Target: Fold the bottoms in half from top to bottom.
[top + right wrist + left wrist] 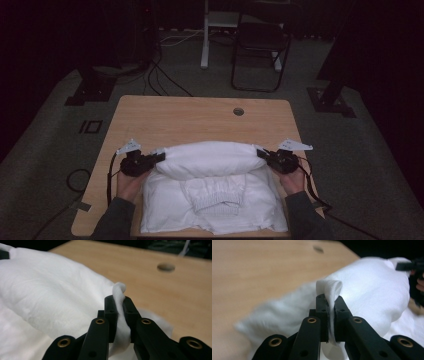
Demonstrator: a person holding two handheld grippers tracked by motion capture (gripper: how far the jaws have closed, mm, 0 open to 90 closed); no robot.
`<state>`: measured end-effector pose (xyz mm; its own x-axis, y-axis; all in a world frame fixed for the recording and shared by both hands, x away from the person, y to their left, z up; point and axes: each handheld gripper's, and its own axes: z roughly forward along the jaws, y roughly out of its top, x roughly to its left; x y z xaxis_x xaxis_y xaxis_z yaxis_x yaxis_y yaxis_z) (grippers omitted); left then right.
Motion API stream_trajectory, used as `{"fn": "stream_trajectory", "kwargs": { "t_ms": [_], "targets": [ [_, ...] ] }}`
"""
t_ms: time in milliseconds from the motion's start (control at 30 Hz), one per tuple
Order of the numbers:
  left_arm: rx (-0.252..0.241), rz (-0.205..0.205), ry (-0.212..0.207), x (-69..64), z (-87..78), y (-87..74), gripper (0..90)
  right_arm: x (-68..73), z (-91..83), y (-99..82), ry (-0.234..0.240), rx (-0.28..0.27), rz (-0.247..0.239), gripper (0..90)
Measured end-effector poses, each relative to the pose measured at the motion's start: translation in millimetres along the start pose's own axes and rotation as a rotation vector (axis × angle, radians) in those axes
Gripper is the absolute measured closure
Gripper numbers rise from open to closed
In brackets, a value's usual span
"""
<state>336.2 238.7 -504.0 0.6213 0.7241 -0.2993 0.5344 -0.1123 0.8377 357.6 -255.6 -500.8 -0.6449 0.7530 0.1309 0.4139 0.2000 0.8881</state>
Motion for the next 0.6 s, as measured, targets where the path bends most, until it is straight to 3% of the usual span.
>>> {"fn": "stream_trajectory", "kwargs": {
  "t_ms": [67,133,300,400,500,600],
  "targets": [
    [0.012,-0.029,-0.026,-0.9,-1.1,-10.5,85.7,1.7,1.0,-11.6,0.006,0.026,0.011,84.9],
    [0.016,-0.030,-0.025,-1.8,-1.7,-14.8,85.6,2.5,1.5,-16.7,0.004,0.037,0.016,84.9],
    [0.081,0.000,0.002,-8.6,2.4,-30.9,85.6,7.8,4.6,-35.5,0.005,0.081,0.028,84.8],
    [0.130,0.017,0.031,-11.5,8.3,-39.5,85.6,12.5,7.0,-42.2,0.003,0.113,0.013,84.6],
    [0.159,0.044,0.064,-14.2,12.5,-43.8,85.3,19.9,11.6,-50.0,-0.004,0.178,-0.032,83.8],
    [0.212,0.129,0.147,-25.5,21.5,-46.9,85.3,30.9,18.3,-55.7,-0.026,0.250,-0.097,83.7]
  ]
}}
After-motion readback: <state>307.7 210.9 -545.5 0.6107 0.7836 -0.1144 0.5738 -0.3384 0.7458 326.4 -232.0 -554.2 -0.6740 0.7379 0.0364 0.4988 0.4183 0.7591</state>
